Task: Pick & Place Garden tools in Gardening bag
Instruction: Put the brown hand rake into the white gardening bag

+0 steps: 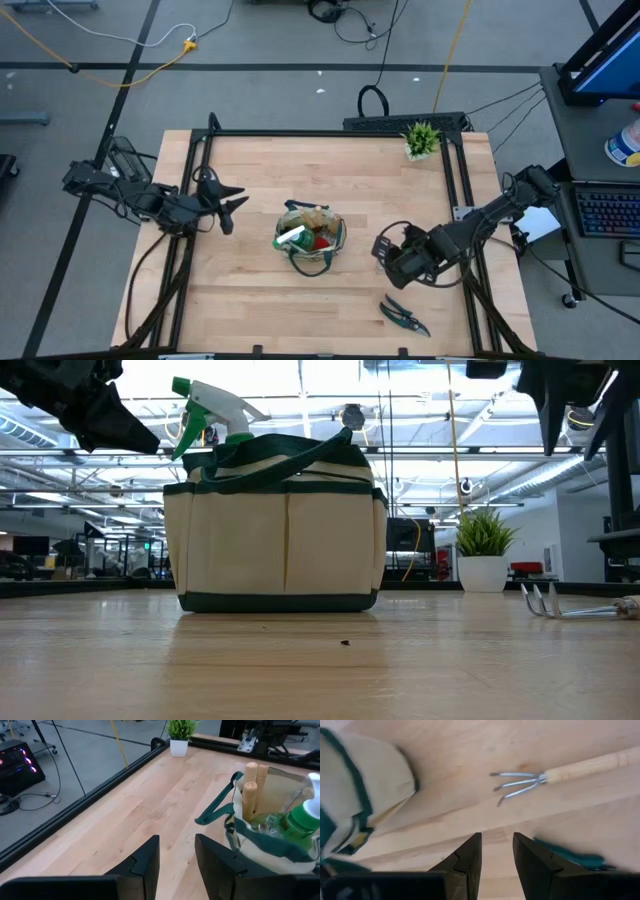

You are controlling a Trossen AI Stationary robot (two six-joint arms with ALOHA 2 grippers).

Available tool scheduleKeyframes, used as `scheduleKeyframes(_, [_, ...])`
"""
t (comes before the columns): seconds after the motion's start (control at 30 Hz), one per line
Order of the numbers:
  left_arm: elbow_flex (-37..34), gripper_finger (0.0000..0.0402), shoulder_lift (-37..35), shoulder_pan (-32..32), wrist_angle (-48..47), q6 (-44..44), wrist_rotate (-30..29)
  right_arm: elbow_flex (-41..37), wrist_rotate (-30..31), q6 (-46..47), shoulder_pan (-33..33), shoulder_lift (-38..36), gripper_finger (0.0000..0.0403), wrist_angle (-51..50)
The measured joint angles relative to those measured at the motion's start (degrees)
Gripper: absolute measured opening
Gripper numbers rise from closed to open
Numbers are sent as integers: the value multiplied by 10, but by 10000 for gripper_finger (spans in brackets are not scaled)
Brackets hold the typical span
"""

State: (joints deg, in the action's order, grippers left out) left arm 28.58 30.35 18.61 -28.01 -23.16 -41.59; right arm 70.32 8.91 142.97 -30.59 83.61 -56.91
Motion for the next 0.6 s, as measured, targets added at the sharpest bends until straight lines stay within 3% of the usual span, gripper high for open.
scheduleKeyframes(0.33, [0,129,0,0,-4,-1,0,-37,28,-14,2,0,102,67])
scheduleKeyframes(0.6, [0,129,0,0,-4,-17,0,-99,46,45,1,0,101,174])
